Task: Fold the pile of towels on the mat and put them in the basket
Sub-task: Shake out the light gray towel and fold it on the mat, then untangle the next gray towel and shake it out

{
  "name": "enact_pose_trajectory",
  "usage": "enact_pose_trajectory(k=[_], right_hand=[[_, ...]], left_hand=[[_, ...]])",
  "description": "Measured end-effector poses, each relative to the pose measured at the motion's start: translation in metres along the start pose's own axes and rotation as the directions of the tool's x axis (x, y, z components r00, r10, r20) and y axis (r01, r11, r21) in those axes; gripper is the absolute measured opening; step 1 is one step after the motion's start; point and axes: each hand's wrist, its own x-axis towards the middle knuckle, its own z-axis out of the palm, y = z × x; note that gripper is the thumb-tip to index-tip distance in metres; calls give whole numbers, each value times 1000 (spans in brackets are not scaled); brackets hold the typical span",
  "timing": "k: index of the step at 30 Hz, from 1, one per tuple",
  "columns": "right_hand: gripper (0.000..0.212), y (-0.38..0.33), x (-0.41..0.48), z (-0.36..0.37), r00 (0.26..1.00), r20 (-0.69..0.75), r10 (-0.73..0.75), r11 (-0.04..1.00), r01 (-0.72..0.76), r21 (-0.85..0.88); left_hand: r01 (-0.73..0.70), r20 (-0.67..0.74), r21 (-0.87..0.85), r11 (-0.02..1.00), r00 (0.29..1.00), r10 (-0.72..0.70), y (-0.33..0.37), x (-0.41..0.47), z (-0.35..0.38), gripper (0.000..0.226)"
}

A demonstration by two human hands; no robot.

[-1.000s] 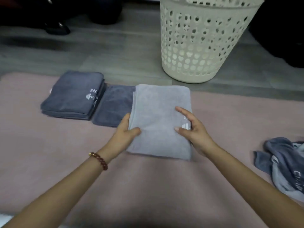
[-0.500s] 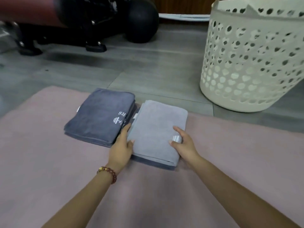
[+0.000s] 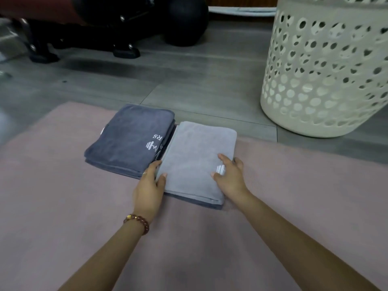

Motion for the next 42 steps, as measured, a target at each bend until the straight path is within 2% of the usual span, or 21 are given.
enact_pose_trajectory(k=[2,4,6,8,10,12,15,17,19,21,23,25,27,28,29,31,34,36,37,39,42], right_hand=[[55,-2,-15,3,997,-53,-59,979,47,-197],[54,6,-31,7,968,-42,-248,872,204,-444],[50,20,-49,13,909,68,-412,734,375,-566],[52,31,-64,12,900,244,-361,640,429,-637],[60,43,-72,8,885,381,-269,535,466,-705],[62,46,-69,2,855,457,-245,484,516,-707],[66,27,-60,-14,830,548,-103,540,509,-670],[63,12,-65,-36,806,580,-117,612,518,-597],[56,13,-82,-69,799,575,-176,674,523,-522],[49,35,-113,-111,824,550,-139,712,469,-523],[44,69,-154,-156,872,482,-86,734,383,-561],[39,105,-201,-201,935,350,-50,789,252,-561],[38,138,-250,-241,995,101,2,870,48,-491],[38,154,-275,-259,996,-70,47,891,-73,-448],[37,170,-299,-274,966,-246,78,890,-179,-419],[42,196,-338,-298,848,-523,87,853,-335,-400],[55,214,-383,-335,625,-777,81,721,-575,-387],[69,221,-404,-361,502,-833,233,627,-732,-266],[67,225,-411,-373,467,-820,330,612,-768,-190],[46,229,-419,-387,463,-772,435,623,-774,-113],[19,214,-410,-383,494,-765,412,695,-714,-87]], left_hand=[[32,-28,64,997,999,-31,5,-1,1,39],[-89,-94,268,959,989,118,10,-10,4,42],[-262,-33,374,890,955,295,10,-23,8,49],[-395,124,404,825,917,379,2,-33,13,55],[-402,222,403,822,914,338,-8,-33,15,60],[-392,275,404,826,914,299,-13,-26,17,65],[-323,372,380,867,911,176,-3,-20,15,76],[-286,381,358,889,914,141,8,-26,9,77],[-332,366,334,882,908,203,26,-39,5,67],[-473,360,288,833,859,363,53,-56,7,58],[-630,343,182,755,760,552,86,-74,15,51],[-757,386,17,653,607,694,124,-90,28,45],[-838,465,-146,525,411,784,164,-104,45,43],[-866,482,-203,458,319,816,183,-112,55,42],[-884,487,-243,400,246,838,202,-122,65,40],[-883,486,-315,348,165,859,236,-145,85,37],[-848,464,-443,292,62,884,274,-189,106,37],[-858,422,-475,195,-28,906,290,-216,113,34],[-869,398,-477,136,-75,914,296,-227,116,32],[-875,374,-481,61,-142,916,302,-239,116,29],[-869,391,-488,82,-134,911,302,-235,109,27]])
